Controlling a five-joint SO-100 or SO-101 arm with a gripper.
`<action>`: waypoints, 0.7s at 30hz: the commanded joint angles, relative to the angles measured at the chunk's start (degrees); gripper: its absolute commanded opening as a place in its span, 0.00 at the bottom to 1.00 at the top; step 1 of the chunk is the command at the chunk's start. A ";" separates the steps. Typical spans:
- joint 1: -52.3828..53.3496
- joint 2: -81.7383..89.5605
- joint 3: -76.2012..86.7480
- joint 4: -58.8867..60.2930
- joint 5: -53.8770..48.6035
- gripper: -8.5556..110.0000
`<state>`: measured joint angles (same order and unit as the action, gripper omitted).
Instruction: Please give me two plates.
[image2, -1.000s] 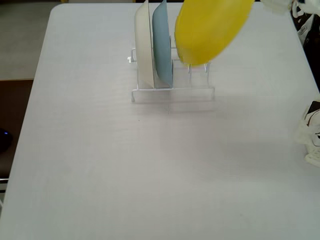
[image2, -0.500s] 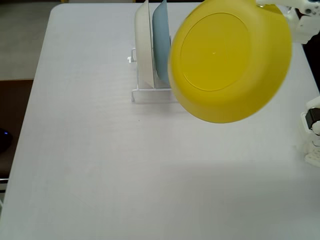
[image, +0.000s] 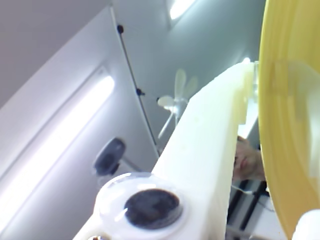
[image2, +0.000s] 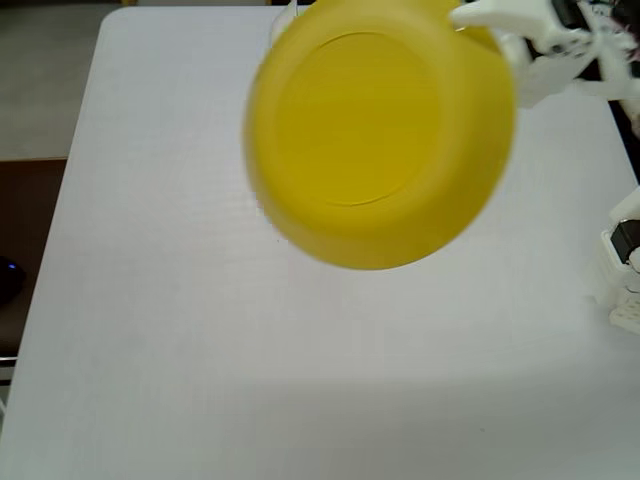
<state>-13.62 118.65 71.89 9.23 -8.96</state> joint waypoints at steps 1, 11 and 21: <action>1.32 -2.81 -3.34 -7.91 0.26 0.07; 2.64 -12.66 -7.47 -17.14 2.02 0.07; 2.90 -14.41 -8.44 -17.93 2.02 0.07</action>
<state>-11.16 103.27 68.73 -6.50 -7.03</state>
